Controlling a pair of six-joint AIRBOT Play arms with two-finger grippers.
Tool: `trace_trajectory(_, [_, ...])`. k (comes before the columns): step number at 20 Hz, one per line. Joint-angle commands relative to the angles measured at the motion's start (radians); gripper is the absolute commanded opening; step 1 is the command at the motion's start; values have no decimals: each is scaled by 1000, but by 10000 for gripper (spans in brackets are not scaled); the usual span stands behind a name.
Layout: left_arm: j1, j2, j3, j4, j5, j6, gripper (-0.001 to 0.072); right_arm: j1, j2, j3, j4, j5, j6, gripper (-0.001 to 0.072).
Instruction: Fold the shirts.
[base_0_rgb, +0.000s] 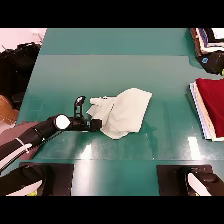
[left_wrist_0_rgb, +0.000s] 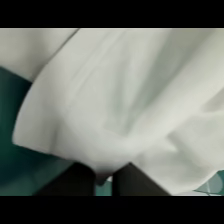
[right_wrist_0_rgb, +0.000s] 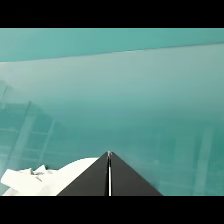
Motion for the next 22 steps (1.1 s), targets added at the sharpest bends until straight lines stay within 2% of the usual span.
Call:
trace_trajectory(1, [-1, -2, 2, -17, 8, 0, 22, 0, 7, 0, -2, 2, 0, 20])
trace_trajectory(3, [35, 20, 42, -10, -55, 9, 22, 0, 7, 0, -7, 5, 0, 20])
trace_trajectory(6, [217, 128, 203, 56, -203, 89, 22, 0, 3, 0, -37, 33, 0, 21])
trace_trajectory(10, [472, 251, 485, 238, -311, 98, 22, 1, -71, -2, -60, 170, 0, 21])
trace_trajectory(14, [570, 254, 617, 337, -395, 98, 22, 80, -234, -2, -53, 251, 0, 33])
trace_trajectory(15, [575, 253, 617, 343, -401, 98, 22, 114, -280, -2, -48, 243, 0, 188])
trace_trajectory(16, [575, 251, 617, 354, -413, 98, 22, 153, -327, -2, -43, 234, 0, 400])
trace_trajectory(17, [575, 251, 614, 354, -423, 98, 23, 192, -381, -2, -15, 225, -1, 472])
trace_trajectory(18, [575, 250, 614, 354, -437, 98, 22, 230, -438, -2, 37, 211, -6, 472])
trace_trajectory(22, [575, 249, 614, 359, -483, 98, 22, 361, -648, -1, 344, 107, -138, 472])
